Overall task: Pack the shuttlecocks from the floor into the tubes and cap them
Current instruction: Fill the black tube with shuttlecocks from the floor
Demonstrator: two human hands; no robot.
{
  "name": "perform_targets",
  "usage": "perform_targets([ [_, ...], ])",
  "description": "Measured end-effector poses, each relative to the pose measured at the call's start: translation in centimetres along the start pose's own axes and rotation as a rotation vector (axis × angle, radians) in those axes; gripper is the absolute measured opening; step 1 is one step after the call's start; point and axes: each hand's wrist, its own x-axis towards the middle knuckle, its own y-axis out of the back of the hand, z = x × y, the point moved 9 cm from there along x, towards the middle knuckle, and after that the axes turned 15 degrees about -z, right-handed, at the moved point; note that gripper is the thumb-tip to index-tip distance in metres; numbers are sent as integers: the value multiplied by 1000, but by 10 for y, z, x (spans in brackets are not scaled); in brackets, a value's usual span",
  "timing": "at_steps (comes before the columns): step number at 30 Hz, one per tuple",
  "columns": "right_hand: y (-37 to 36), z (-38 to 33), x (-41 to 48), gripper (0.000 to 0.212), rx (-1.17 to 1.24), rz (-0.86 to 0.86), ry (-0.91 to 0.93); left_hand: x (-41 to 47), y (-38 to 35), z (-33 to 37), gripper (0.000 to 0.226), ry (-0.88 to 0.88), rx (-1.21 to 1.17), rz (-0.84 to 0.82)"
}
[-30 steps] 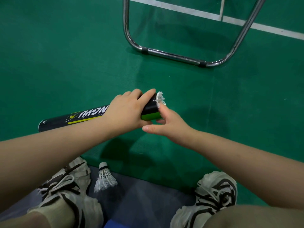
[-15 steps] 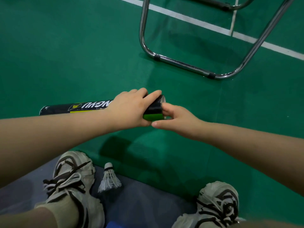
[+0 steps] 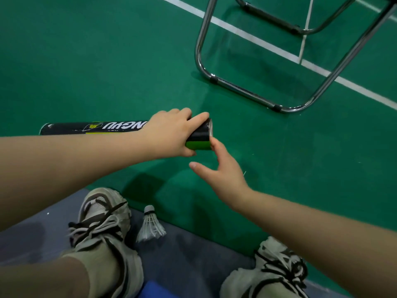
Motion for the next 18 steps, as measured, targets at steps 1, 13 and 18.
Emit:
perform_targets([
  [1, -9, 2, -3, 75, 20, 49, 2, -2, -5, -1, 94, -7, 27, -5],
  [13, -133, 46, -39, 92, 302, 49, -199, -21, -59, -21, 92, -32, 113, -124],
  [18, -168, 64, -40, 94, 277, -64, -281, -21, -59, -20, 94, -37, 98, -117],
])
